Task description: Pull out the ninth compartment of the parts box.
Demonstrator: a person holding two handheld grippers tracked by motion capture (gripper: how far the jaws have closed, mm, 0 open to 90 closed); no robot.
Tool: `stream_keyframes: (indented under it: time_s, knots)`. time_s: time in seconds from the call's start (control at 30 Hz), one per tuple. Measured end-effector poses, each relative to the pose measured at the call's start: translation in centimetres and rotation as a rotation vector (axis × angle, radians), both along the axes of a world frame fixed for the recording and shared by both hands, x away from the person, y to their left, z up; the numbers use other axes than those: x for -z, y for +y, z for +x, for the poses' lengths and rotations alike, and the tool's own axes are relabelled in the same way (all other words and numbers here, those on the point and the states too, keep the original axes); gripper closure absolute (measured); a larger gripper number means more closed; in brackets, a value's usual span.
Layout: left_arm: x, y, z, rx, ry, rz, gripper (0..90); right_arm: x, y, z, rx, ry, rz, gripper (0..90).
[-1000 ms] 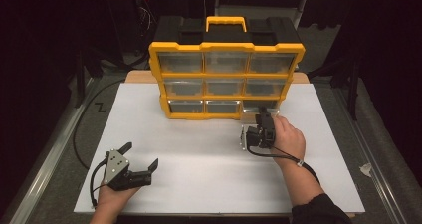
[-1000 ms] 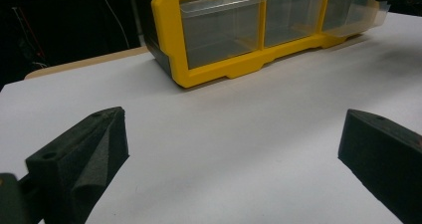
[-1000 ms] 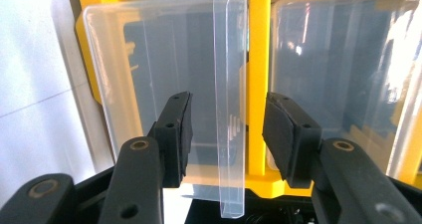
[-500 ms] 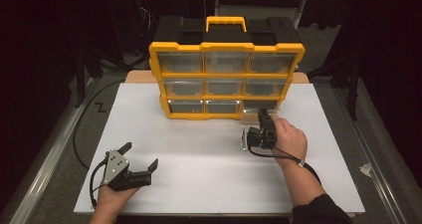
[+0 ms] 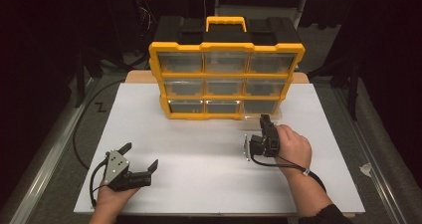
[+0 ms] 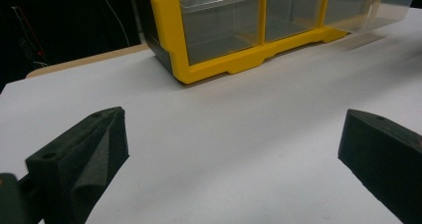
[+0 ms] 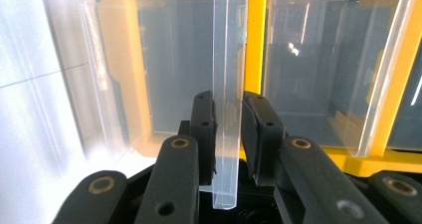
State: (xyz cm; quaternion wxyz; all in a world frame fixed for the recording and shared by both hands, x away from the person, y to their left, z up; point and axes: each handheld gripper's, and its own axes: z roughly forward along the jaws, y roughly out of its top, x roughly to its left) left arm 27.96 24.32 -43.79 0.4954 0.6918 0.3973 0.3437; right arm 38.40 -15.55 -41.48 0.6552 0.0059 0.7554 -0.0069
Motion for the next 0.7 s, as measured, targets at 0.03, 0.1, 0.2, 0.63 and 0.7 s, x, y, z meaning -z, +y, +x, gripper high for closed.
stream_keyframes:
  time_s: [0.03,0.1,0.2,0.63,0.7]
  knots:
    - [0.0,0.0,0.0,0.000,0.000,0.000,0.2,0.1,0.0,-0.2,-0.008,-0.009,0.002,78.6]
    - [0.0,0.0,0.0,-0.001,0.001,0.000,0.2,0.0,0.0,-0.4,-0.012,-0.010,-0.001,78.6]
    - [0.0,0.0,0.0,-0.001,0.002,0.000,0.2,0.0,0.0,-0.8,-0.014,-0.004,-0.012,78.7]
    - [0.0,0.0,0.0,0.005,0.002,0.003,0.2,-0.1,-0.5,-2.2,-0.028,-0.009,-0.001,78.8]
    - [0.0,0.0,0.0,0.006,0.002,0.005,0.2,0.0,-0.7,-2.3,-0.033,-0.018,-0.002,78.7]
